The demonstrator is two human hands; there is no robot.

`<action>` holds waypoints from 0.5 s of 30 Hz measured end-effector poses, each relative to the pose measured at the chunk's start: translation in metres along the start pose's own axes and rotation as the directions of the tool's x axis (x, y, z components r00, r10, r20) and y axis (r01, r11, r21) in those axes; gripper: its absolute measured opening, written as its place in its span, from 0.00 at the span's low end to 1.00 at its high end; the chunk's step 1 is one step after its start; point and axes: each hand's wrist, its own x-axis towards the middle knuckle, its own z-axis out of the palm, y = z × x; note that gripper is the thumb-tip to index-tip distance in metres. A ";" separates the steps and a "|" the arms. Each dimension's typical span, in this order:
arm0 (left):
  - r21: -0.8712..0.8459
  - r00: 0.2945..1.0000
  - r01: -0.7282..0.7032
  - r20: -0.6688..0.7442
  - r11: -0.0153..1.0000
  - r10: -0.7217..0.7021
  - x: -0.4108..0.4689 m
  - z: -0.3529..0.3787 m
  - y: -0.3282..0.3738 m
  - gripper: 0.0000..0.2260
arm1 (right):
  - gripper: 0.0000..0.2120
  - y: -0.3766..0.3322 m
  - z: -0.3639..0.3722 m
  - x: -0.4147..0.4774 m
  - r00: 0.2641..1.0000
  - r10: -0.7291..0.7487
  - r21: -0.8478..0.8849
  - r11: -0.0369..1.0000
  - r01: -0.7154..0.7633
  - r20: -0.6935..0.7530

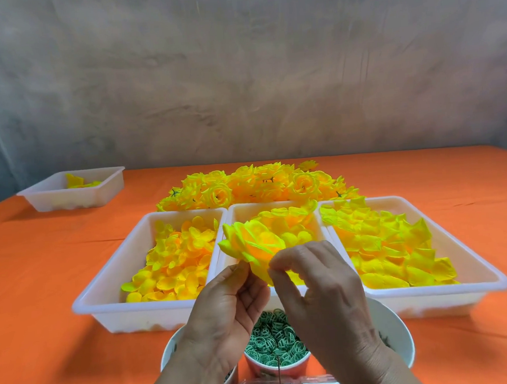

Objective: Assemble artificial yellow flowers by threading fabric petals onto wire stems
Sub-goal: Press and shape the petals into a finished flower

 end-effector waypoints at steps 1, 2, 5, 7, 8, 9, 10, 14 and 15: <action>-0.005 1.000 -0.011 -0.016 1.000 0.011 0.001 0.000 0.000 0.17 | 0.06 0.000 0.001 -0.001 0.999 -0.040 -0.006 0.999 0.040 0.013; -0.010 0.999 -0.021 -0.028 1.000 0.020 0.002 0.001 0.000 0.19 | 0.08 0.000 0.002 -0.003 0.997 -0.074 -0.001 0.997 0.074 0.028; 0.003 0.998 -0.037 -0.044 0.999 0.037 0.002 0.002 0.003 0.20 | 0.09 -0.001 0.002 -0.006 0.997 -0.069 0.041 0.997 0.067 0.040; 0.031 0.998 -0.052 -0.034 0.998 0.053 0.000 0.003 0.003 0.19 | 0.06 -0.002 -0.001 -0.004 1.000 0.001 0.053 0.999 -0.002 0.018; 0.044 0.998 -0.060 -0.031 0.997 0.061 -0.001 0.003 0.003 0.18 | 0.07 -0.003 -0.003 -0.002 0.999 0.033 0.038 0.999 -0.033 0.011; 0.059 0.997 -0.068 -0.023 0.996 0.070 -0.002 0.003 0.002 0.17 | 0.09 -0.005 -0.003 0.001 0.998 0.055 0.010 0.998 -0.056 0.010; 0.075 0.997 -0.080 -0.013 0.994 0.081 -0.003 0.004 0.001 0.15 | 0.10 -0.006 -0.003 0.003 0.998 0.066 -0.026 0.998 -0.065 0.016; 0.114 0.991 -0.128 -0.013 0.985 0.131 -0.005 0.007 -0.004 0.09 | 0.07 -0.008 0.001 0.005 1.000 -0.021 -0.131 0.991 0.022 0.004; 0.131 0.989 -0.142 -0.010 0.981 0.144 -0.004 0.007 -0.004 0.08 | 0.08 -0.009 0.003 0.003 0.997 -0.073 -0.135 0.988 0.072 -0.002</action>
